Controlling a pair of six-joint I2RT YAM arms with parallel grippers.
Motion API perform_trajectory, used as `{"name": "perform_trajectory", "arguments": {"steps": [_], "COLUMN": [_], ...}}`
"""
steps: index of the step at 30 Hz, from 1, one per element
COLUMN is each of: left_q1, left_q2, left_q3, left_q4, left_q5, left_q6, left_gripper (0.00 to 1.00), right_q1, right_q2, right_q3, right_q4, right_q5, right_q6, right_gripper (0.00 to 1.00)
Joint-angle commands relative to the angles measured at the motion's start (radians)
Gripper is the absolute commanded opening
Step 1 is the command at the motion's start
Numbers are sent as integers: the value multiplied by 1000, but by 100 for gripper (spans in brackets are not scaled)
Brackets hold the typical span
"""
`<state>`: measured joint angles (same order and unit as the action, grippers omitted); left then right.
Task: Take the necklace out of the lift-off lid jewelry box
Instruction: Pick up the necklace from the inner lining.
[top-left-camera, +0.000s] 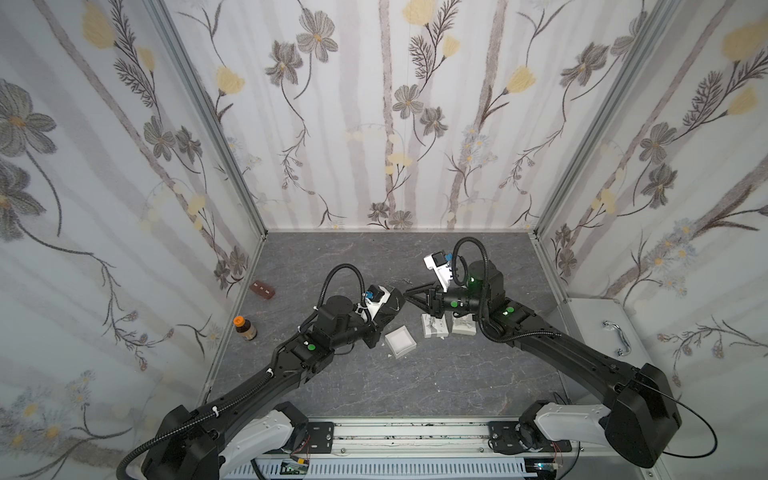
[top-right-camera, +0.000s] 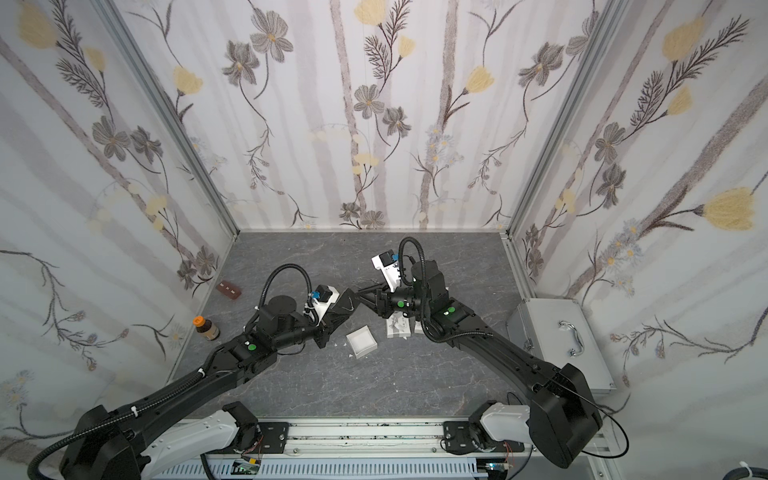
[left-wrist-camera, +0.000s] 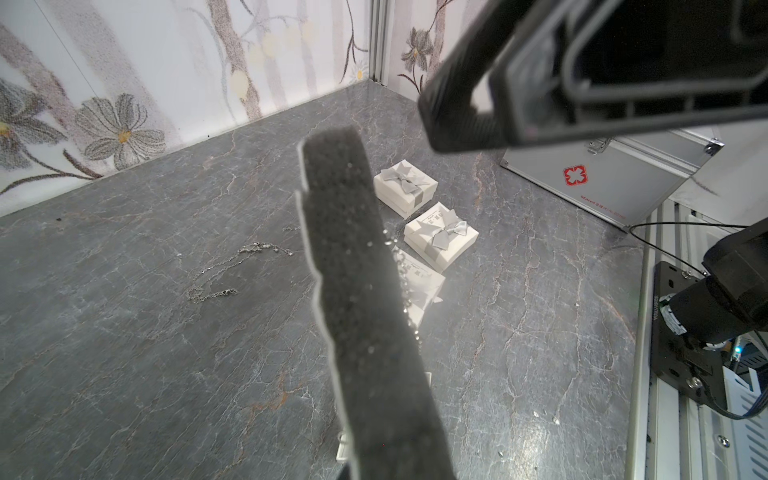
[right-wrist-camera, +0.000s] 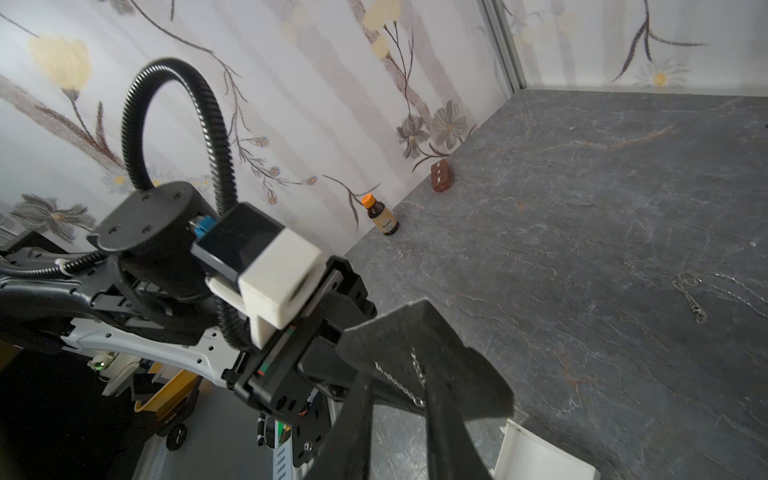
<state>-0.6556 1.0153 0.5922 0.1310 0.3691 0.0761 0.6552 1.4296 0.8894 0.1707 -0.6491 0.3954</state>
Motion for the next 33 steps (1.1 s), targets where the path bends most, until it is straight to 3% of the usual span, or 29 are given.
{"name": "perform_trajectory", "arguments": {"steps": [1,6,13,17,27,33], "left_q1": [-1,-22,-100,-136,-211,-233], "left_q2": [-13,-22,10,30,-11,-27], "left_q3": [6,26,186,226,204,221], "left_q4": [-18,-39,-210,-241,-174,-186], "left_q5": [41,44,-172,-241,-319,-304], "left_q6": [38,121,368,465,579,587], "left_gripper": [9,8,8,7,3,3], "right_q1": [3,2,1,1,0,0], "right_q2": [-36,-79,-103,-138,-203,-195], "right_q3": [-38,-72,-71,-94,-174,-179], "right_q4": [-21,-5,-42,-30,46,84], "right_q5": [-25,-64,-73,-74,-109,-144], "right_q6": [-90,-132,-193,-208,-221,-217], "right_gripper": [29,39,44,49,56,56]}}
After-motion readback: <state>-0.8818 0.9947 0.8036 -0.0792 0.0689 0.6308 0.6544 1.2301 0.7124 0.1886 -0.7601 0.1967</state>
